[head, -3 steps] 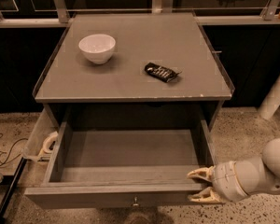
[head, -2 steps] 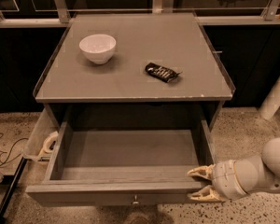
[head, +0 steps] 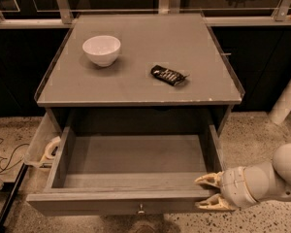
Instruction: Open top drawer
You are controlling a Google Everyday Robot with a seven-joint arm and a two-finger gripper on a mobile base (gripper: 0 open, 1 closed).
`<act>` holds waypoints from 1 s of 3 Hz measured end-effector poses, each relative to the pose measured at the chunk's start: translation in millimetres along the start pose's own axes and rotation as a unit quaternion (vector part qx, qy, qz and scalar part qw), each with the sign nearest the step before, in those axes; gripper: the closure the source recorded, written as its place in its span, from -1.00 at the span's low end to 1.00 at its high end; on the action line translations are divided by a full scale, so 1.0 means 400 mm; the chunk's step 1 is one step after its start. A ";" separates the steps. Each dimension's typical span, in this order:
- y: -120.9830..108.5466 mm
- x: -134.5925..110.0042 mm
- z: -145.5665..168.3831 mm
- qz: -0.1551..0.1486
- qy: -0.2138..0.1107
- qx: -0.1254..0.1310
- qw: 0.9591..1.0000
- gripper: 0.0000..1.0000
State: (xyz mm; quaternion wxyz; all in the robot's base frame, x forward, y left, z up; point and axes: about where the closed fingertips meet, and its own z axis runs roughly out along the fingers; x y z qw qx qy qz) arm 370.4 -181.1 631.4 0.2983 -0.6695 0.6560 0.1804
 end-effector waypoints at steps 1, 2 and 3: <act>0.000 0.000 0.000 0.000 0.000 0.000 1.000 -0.77; 0.000 0.000 0.000 0.000 0.000 0.000 1.000 -1.00; 0.000 0.000 0.000 0.000 0.000 0.000 1.000 -1.00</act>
Offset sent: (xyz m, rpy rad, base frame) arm 0.0000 0.0000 0.0000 0.0000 0.0000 0.0000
